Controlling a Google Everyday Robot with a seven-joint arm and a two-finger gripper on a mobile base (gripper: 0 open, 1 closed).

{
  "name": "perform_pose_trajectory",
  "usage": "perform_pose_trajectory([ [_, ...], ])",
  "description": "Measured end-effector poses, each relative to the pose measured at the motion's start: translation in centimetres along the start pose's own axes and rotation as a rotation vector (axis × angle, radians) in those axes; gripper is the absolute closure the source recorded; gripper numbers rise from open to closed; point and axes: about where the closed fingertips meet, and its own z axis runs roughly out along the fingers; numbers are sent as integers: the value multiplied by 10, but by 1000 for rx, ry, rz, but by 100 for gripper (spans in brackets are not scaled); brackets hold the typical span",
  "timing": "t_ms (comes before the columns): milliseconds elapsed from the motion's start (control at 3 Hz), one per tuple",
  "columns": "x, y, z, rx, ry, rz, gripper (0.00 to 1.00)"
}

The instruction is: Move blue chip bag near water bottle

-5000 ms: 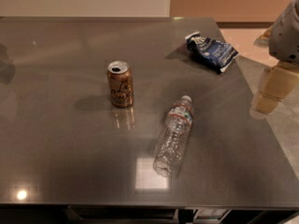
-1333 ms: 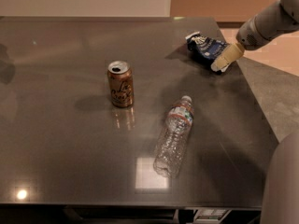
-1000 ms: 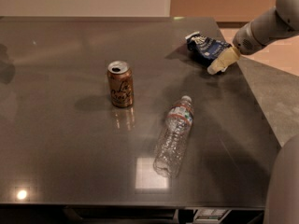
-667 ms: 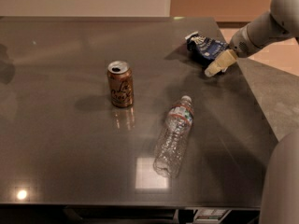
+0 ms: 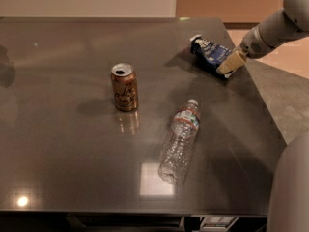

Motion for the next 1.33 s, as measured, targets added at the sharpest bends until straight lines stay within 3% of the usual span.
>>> perform_pose_trajectory([
  [667,-6,16,-23,-18,3,-26,88],
  [1000,-10,33,-34,-43,6,-53,100],
  [1333,-12,45,-41,-59,8,-71,100],
])
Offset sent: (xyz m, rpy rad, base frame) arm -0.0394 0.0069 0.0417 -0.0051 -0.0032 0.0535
